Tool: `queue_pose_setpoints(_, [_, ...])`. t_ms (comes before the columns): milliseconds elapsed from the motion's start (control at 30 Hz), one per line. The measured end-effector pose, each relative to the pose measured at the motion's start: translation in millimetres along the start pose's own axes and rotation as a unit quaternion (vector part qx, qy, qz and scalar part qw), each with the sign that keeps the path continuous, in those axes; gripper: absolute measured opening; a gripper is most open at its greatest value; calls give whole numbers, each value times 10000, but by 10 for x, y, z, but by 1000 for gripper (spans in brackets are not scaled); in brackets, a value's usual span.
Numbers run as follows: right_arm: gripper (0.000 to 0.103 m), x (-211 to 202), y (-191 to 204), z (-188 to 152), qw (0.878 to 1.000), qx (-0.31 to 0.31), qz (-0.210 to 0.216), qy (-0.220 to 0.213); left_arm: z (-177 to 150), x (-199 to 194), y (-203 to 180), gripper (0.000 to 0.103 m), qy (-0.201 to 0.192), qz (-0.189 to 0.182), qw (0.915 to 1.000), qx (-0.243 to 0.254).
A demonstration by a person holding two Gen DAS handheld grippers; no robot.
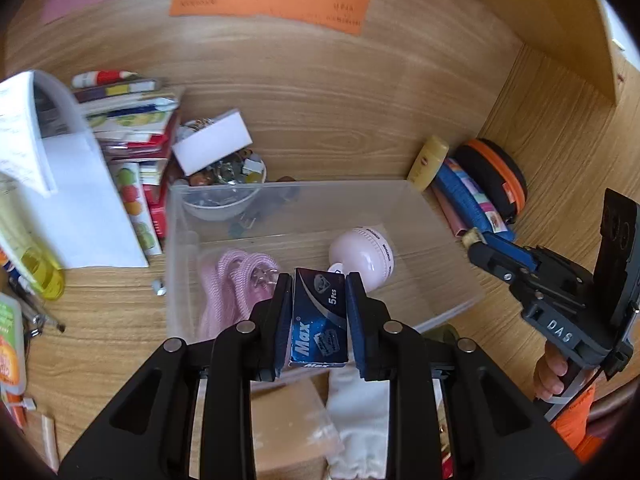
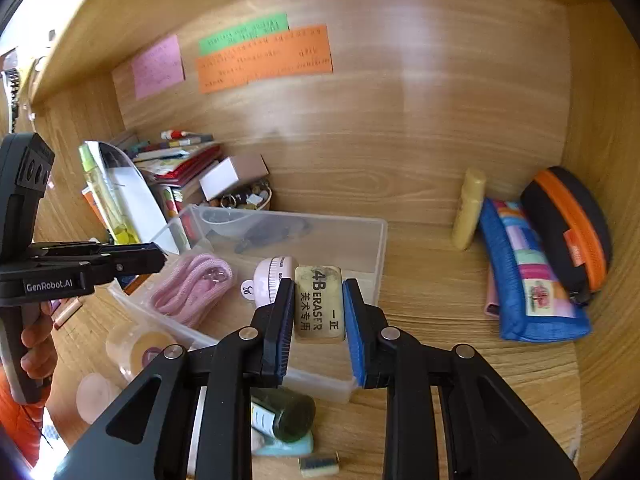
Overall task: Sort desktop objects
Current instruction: 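Carry the eraser and Max box into the clear bin and release both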
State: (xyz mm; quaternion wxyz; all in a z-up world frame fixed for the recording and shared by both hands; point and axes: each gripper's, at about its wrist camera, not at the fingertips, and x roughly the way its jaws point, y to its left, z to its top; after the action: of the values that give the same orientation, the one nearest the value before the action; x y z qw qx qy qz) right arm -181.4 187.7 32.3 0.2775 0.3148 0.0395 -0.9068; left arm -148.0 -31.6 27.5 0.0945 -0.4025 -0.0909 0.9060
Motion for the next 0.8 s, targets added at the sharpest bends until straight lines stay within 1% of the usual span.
queue_pose_setpoints(200, [22,232,-16,-36,9996,103,63,261,56,319,-9,26,441,-149,9989,-47])
queue_pose_setpoints(367, [22,301,-45,-81,9991,131,78,391,39,480,-107,26,669,-174,9975,149])
queue_pose_setpoints(467, [22,320,-49,-106,9992,126,14,390,40,521,-174,26,724,-107,9970,243])
queue_pose_setpoints(633, [22,334,-34,-128,9992,48,-52,394,65,556,-266,26,753,-21,9969,225])
queue_pose_setpoints(733, [22,320,2,-129,9994,-60,-155,314,76,534,-336,26,729,54,9970,262])
queue_pose_setpoints(800, [25,307,8,-124,9995,-89,-176,265,89,532,-351,26,708,107,9971,269])
